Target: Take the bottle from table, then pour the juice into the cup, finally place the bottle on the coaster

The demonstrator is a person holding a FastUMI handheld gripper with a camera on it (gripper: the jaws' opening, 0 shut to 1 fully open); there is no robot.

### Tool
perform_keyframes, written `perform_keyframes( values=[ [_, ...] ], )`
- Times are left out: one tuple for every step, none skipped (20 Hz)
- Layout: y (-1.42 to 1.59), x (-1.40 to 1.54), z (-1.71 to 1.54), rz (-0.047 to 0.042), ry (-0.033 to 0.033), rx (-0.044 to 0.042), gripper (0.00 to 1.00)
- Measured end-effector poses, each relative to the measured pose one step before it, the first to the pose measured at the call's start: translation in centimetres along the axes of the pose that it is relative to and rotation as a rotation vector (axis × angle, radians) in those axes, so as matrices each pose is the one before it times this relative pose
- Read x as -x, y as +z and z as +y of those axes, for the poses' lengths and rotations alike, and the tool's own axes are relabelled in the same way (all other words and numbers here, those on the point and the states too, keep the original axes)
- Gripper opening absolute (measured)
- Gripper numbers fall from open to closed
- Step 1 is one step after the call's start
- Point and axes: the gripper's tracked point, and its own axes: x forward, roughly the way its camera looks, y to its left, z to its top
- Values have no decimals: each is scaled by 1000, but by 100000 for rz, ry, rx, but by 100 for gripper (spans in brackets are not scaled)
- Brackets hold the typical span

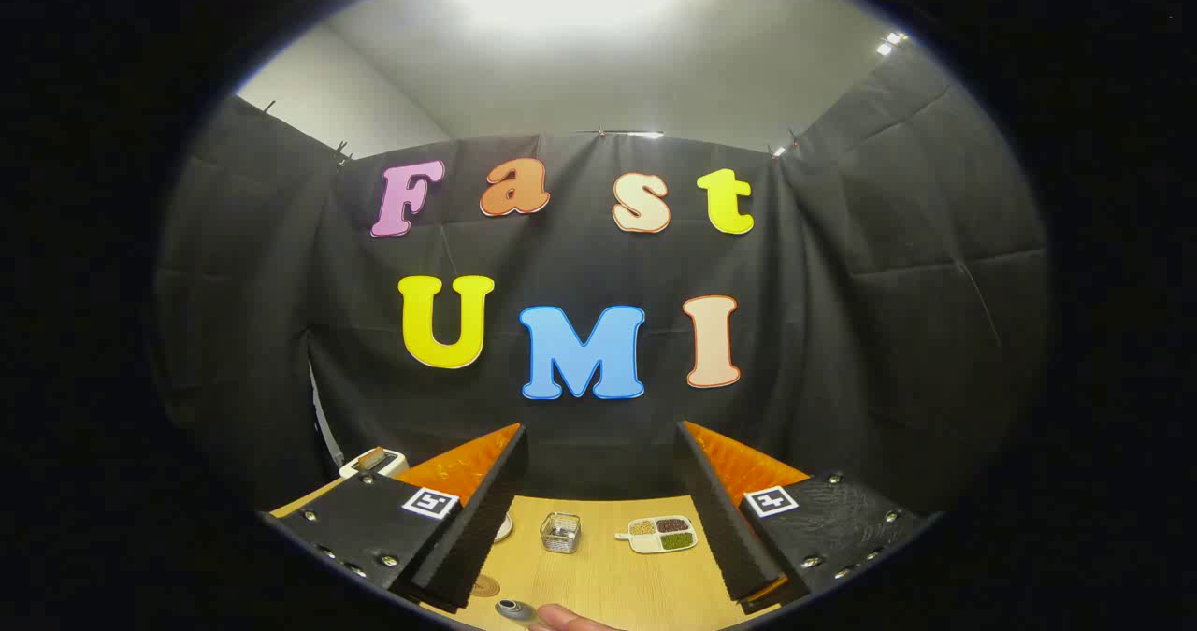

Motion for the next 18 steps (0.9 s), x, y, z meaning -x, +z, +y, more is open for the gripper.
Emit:
perform_keyframes(
  values=[
    [-25,11,-71,30,-19,-79,96],
    [-151,-69,-75,151,-12,-47,96],
    [-64,7,-68,242,-58,-84,96],
    [-176,45,-70,191,124,-81,96],
    [-71,12,-90,133,-83,-151,96],
    [-169,-83,22,71,229,-392,96],
    [-41,64,9,242,22,-234,96],
    [-142,-2,-110,55,53,-258,96],
    [-5,14,-13,40,-56,-73,96],
    [-119,-92,-99,-58,23,-63,95],
    [-24,55,-4,-47,122,-166,96],
    [-226,15,-8,75,154,-184,96],
    [-102,132,124,-224,533,-252,96],
    [-285,157,282,-230,886,-117,96],
    [-398,231,365,-133,1263,20,96],
    [-534,123,241,-35,1033,527,96],
    [-467,178,116,4,549,778,96],
    [-382,150,206,-302,719,144,96]
  ],
)
